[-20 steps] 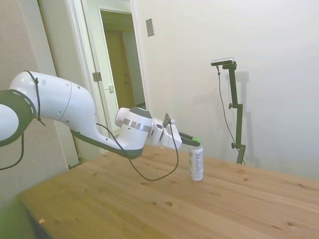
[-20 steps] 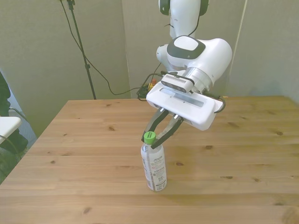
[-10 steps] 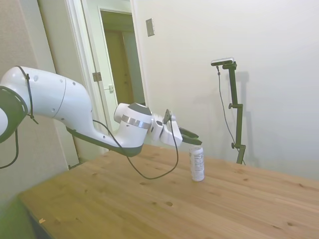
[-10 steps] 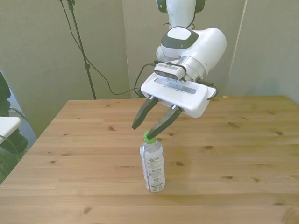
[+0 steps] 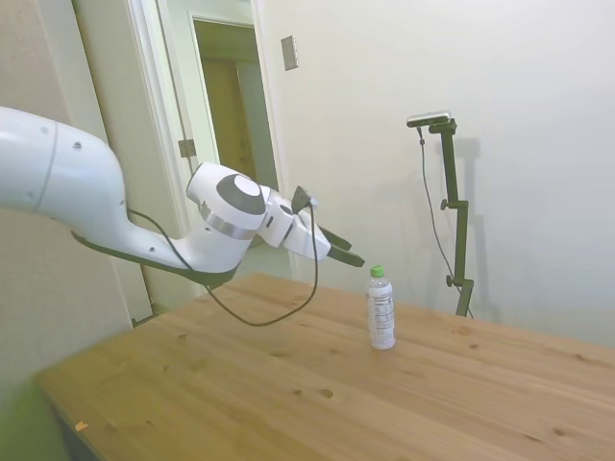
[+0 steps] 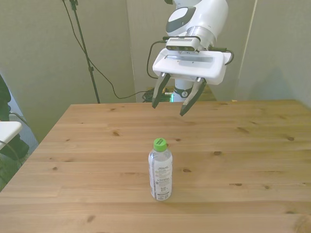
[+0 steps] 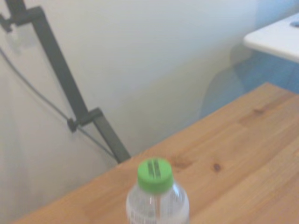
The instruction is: Stand the water bottle
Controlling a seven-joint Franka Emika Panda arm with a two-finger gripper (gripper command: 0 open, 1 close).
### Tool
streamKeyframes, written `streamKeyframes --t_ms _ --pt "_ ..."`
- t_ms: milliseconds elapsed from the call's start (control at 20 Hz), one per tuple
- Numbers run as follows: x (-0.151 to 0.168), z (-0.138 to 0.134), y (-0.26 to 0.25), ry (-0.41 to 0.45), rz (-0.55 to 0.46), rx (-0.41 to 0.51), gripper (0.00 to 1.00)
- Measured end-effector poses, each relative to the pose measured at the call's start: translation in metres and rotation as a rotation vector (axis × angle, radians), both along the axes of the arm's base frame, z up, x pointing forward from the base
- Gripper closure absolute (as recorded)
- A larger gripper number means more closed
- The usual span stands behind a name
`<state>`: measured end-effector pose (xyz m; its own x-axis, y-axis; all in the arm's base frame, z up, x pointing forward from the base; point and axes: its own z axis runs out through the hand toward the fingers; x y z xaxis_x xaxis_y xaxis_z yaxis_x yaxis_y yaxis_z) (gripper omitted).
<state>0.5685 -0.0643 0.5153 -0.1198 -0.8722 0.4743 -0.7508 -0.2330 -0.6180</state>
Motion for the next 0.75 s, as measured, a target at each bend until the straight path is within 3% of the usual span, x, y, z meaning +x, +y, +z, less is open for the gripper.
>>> streamKeyframes --t_ms 350,650,750 --pt "-0.056 -0.011 0.021 0.197 0.194 0.101 0.0" --pt "-0.087 0.021 -0.005 0.398 0.397 0.181 0.0" --pt "-0.092 0.028 -0.013 0.429 0.444 0.202 0.0"
